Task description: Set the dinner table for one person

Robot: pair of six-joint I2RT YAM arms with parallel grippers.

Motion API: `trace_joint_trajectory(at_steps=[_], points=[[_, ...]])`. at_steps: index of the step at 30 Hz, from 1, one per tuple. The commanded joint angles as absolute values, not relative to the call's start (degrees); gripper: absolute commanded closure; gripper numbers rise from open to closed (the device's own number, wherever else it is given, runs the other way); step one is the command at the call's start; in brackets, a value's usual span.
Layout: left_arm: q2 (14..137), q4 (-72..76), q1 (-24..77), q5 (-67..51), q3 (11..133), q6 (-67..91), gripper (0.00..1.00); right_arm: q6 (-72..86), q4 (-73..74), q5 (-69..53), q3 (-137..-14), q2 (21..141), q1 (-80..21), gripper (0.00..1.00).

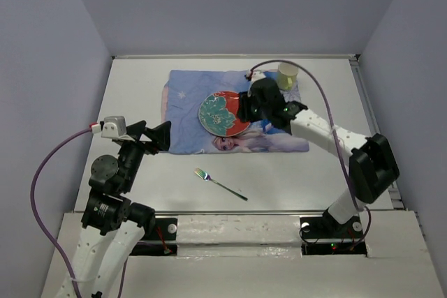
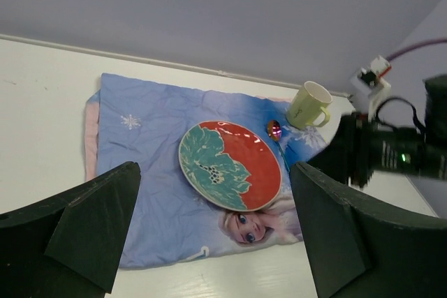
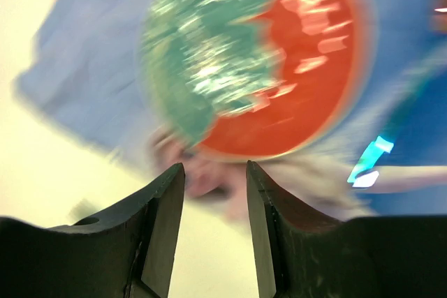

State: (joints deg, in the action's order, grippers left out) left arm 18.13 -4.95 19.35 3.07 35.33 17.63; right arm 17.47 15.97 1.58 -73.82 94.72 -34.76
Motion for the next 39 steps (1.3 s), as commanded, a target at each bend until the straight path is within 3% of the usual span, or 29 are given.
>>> trace_joint_trajectory(at_steps=[1, 5, 20, 22, 24, 25, 27, 39], points=[[18.7, -1.9, 18.5, 2.3, 35.6, 16.4, 0.01, 15.5, 6.9, -4.4, -61.5, 89.5, -46.6, 0.52], [18.9, -2.2, 17.8, 1.8, 35.6, 16.4, 0.01, 13.7, 7.0, -0.9, -56.4, 88.6, -56.6, 0.50], [18.1, -2.2, 16.4, 1.2, 35.5, 16.7, 0.01, 12.7, 8.2, -0.5, -59.4, 101.7, -65.1, 0.50], [18.1, -2.2, 16.4, 1.2, 35.6, 16.8, 0.01, 12.7, 8.2, -0.3, -60.5, 102.9, -65.7, 0.54], [17.8, -2.2, 16.4, 1.2, 35.5, 16.7, 0.01, 13.3, 8.3, -0.3, -61.3, 103.5, -66.2, 0.65], [17.8, -2.2, 16.4, 1.1, 35.5, 16.7, 0.01, 13.9, 8.8, 1.8, -61.8, 104.1, -66.2, 0.80], [17.8, -2.1, 16.3, 1.1, 35.5, 16.8, 0.01, 15.0, 9.3, 2.5, -63.9, 104.4, -66.7, 1.00], [16.3, -2.5, 16.3, 3.3, 35.5, 17.4, 0.01, 24.7, 13.1, 16.1, -92.5, 111.3, -64.0, 1.00]])
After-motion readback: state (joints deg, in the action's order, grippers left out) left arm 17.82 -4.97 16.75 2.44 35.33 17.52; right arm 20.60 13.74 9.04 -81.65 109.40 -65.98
